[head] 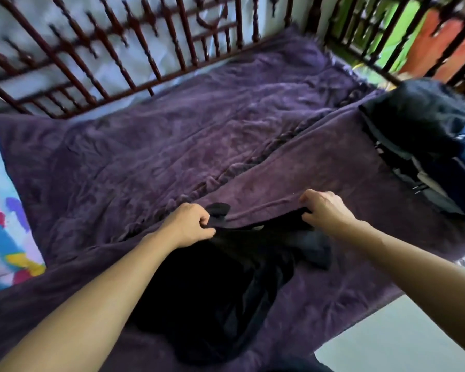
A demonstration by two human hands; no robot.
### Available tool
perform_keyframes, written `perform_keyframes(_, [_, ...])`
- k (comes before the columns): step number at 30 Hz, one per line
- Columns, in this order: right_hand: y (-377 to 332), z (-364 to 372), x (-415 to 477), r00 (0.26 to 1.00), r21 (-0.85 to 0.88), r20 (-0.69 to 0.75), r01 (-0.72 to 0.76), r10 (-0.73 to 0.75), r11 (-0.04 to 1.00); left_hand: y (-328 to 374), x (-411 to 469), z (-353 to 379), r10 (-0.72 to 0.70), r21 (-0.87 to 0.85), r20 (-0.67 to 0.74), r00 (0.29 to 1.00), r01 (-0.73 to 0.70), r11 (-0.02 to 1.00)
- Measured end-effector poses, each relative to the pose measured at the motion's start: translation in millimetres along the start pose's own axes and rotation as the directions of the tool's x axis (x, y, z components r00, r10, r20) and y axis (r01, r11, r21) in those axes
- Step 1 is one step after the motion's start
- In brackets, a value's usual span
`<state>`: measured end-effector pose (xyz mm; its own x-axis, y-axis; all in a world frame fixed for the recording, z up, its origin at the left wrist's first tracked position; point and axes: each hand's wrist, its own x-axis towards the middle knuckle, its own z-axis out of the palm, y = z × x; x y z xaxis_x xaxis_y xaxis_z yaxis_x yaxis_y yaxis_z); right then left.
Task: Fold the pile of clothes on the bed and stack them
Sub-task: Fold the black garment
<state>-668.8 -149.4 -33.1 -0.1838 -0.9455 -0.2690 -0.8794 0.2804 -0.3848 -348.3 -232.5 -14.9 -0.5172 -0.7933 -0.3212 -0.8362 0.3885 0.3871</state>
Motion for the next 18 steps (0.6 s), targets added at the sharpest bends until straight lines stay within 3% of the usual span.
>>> perform_keyframes(2, [-14.4,-27.5,-22.4,0.996,-0.069,-0.088,0.010,-0.016,0.998,2.0,-29.0,-20.5,0.027,0.085,0.034,0.999,-0.029,0.996])
perform_keyframes(6, [-51.3,-95.2,-60.4,0.951,0.117,-0.308,0.010,0.027,0.993,4.3,-82.9,-63.2,0.098,0.150,0.013,0.995,-0.099,0.984])
perform_keyframes(7, [-63.7,-109.3,-68.7,0.943,0.198,-0.333,0.042,0.027,0.979,7.4,-93.6,-73.9,0.128,0.109,-0.016,0.992,-0.125,0.986])
perform_keyframes(9, [-92.0,-132.5,-84.8,0.940,0.378,-0.341,0.120,0.018,0.918,16.8,-109.0,-93.9,0.153,-0.130,-0.051,0.987,-0.158,0.979])
perform_keyframes(12, [-134.7,-160.6,-107.0,0.925,0.593,-0.377,0.201,0.048,0.780,38.5,-126.3,-120.6,0.136,-0.497,-0.033,0.990,-0.135,0.857])
perform_keyframes(16, [-173.8,-200.0,-131.6,0.851,0.552,-0.524,0.322,0.020,0.769,64.5,-148.0,-142.6,0.067,-0.654,-0.064,0.996,-0.093,0.751])
perform_keyframes(18, [-184.6,-217.7,-143.9,0.822,0.488,-0.569,0.344,-0.006,0.802,74.0,-154.5,-148.6,0.063,-0.624,-0.033,0.997,-0.069,0.778])
